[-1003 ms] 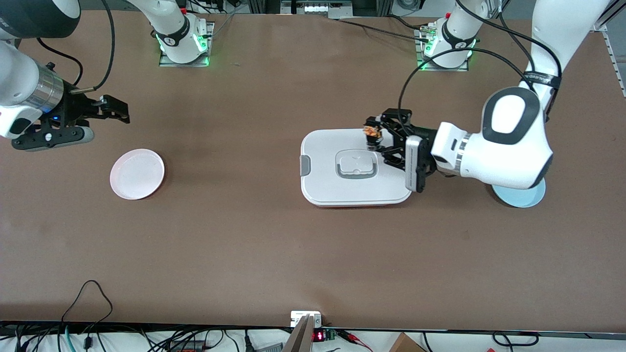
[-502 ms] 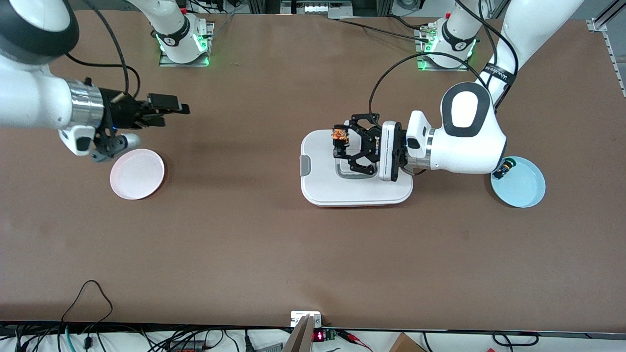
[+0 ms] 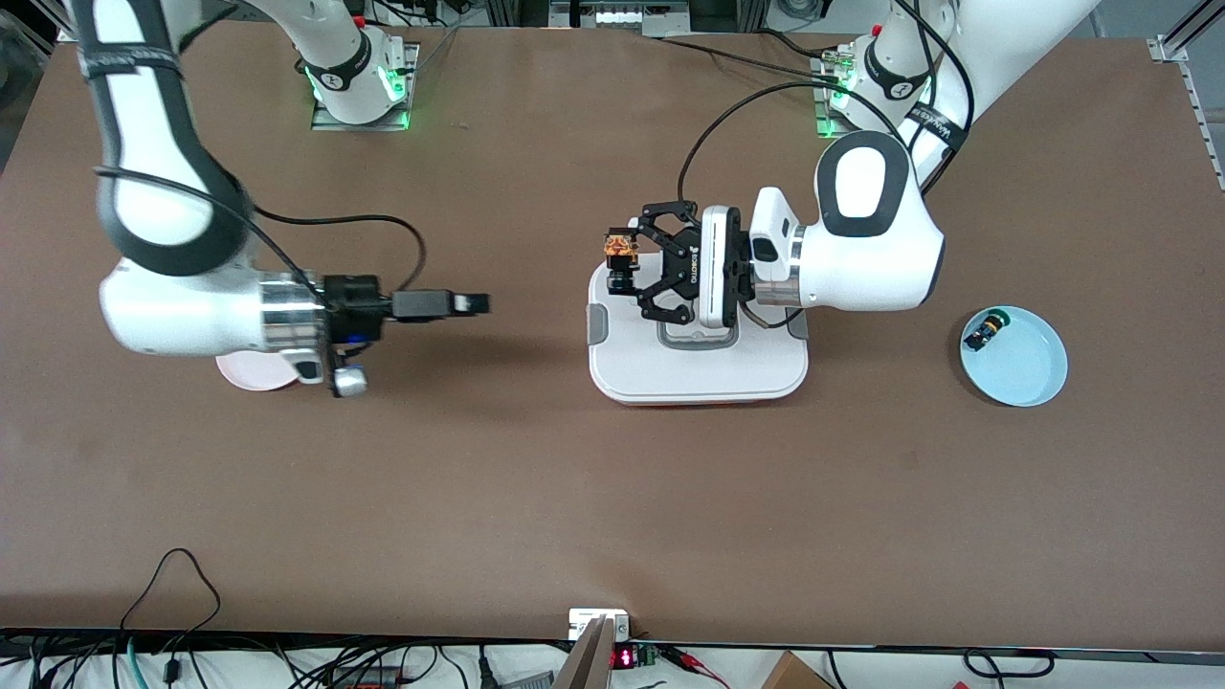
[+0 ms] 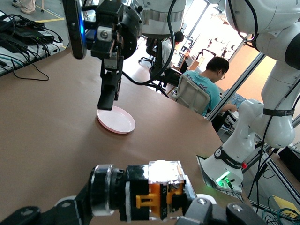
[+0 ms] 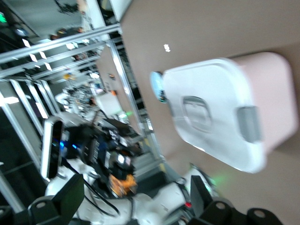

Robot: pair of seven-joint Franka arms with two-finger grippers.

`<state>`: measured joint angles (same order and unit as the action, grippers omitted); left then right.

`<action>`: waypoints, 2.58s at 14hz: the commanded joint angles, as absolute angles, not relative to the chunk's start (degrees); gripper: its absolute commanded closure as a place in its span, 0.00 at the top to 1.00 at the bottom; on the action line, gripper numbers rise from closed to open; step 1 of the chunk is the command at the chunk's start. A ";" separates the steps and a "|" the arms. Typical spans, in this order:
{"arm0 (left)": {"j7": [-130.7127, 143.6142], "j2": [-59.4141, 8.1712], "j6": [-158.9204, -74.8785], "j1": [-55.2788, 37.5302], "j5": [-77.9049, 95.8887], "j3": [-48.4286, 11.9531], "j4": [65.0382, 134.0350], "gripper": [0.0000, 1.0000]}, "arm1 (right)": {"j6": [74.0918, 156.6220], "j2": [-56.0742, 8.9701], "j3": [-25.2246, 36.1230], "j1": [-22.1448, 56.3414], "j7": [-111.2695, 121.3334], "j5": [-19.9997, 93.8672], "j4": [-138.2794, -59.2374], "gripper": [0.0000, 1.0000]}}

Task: Transfer orange switch to right arm and place
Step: 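Hold the switch with the left gripper while the right gripper reaches it, then close the right gripper on the orange switch beside the left gripper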

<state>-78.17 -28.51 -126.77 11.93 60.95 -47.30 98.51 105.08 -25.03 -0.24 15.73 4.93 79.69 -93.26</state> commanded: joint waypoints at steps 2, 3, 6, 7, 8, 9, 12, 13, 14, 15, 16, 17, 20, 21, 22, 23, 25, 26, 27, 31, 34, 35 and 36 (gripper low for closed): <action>-80.16 -28.56 -127.27 12.48 63.10 -47.72 98.79 0.00 | 111.87 -25.66 0.00 21.17 11.58 96.72 -95.18 1.00; -80.24 -28.56 -127.27 12.57 63.02 -47.72 98.79 0.00 | 111.97 -25.66 0.00 21.88 13.95 100.86 -96.14 1.00; -80.24 -28.56 -127.27 12.48 63.02 -47.72 98.96 0.00 | 111.89 -26.02 0.00 23.90 23.61 110.98 -100.71 1.00; -80.24 -28.56 -127.27 12.57 63.02 -47.72 98.96 0.00 | 111.54 -26.02 0.00 24.34 26.60 113.09 -102.11 1.00; -80.24 -28.56 -127.27 12.74 63.02 -47.72 98.96 0.00 | 111.27 -25.84 -0.09 24.61 28.54 114.68 -103.35 1.00; -80.24 -28.56 -127.18 12.74 63.02 -47.72 98.96 0.00 | 111.27 -25.58 -0.17 24.78 29.61 116.26 -104.32 1.00; -80.33 -28.56 -127.09 12.92 63.02 -47.72 98.96 0.00 | 111.27 -23.39 -0.53 27.50 32.51 122.85 -109.14 1.00; -80.33 -28.56 -127.09 12.92 63.02 -47.72 98.96 0.00 | 111.27 -22.42 -0.53 28.21 33.04 124.00 -111.07 1.00; -80.33 -28.56 -127.09 12.92 63.02 -47.72 98.96 0.00 | 111.36 -21.11 -0.53 28.73 33.22 124.80 -112.75 1.00; -80.33 -28.56 -127.09 12.92 63.02 -47.72 98.96 0.00 | 111.36 -20.05 -0.53 29.18 33.22 125.94 -114.24 1.00; -80.33 -28.56 -127.09 12.92 63.02 -47.72 99.05 0.00 | 111.36 -19.08 -0.53 29.70 33.22 127.43 -115.39 1.00; -80.33 -28.56 -127.00 13.01 63.02 -47.72 98.97 0.00 | 111.44 -18.46 -0.53 30.40 33.31 128.66 -116.10 1.00; -80.68 -28.30 -126.39 13.79 63.02 -47.81 99.40 0.00 | 111.88 -18.02 -0.53 31.90 34.27 131.83 -116.81 1.00; -80.94 -28.30 -126.39 13.89 62.93 -47.81 99.75 0.00 | 111.97 -18.37 -0.53 32.95 35.23 133.84 -116.81 1.00; -81.03 -28.30 -126.39 13.80 63.02 -47.81 99.76 0.00 | 112.06 -18.72 -0.53 33.92 36.46 135.86 -116.81 0.98; -81.12 -28.21 -126.39 13.89 62.93 -47.81 100.02 0.00 | 112.06 -19.16 -0.53 34.36 37.17 136.92 -116.72 0.97; -82.61 -27.69 -126.30 14.76 62.93 -47.99 101.16 0.00 | 112.15 -19.86 -0.44 34.54 37.18 137.28 -116.28 0.96; -83.05 -27.77 -126.30 14.77 62.93 -48.16 101.16 0.00 | 112.15 -20.12 -0.44 34.45 37.09 137.55 -115.84 0.96; -82.97 -27.77 -126.30 14.77 63.02 -48.16 101.16 0.00 | 112.15 -20.82 -0.44 34.28 36.92 137.72 -115.32 0.96; -82.97 -27.77 -126.30 14.68 63.02 -48.16 101.16 0.00 | 112.24 -21.97 -0.44 34.54 36.74 139.04 -113.91 0.94; -82.97 -27.77 -126.30 14.68 63.02 -48.16 101.16 0.00 | 112.85 -21.97 -0.44 34.54 37.00 138.96 -113.64 0.94; -82.97 -27.77 -126.30 14.68 63.02 -48.16 101.16 0.00 | 112.85 -22.06 -0.44 34.28 37.00 138.96 -113.64 0.94; -82.97 -27.77 -126.30 14.68 63.02 -48.16 101.16 0.00 | 112.76 -22.50 -0.44 34.10 37.09 138.87 -113.64 0.94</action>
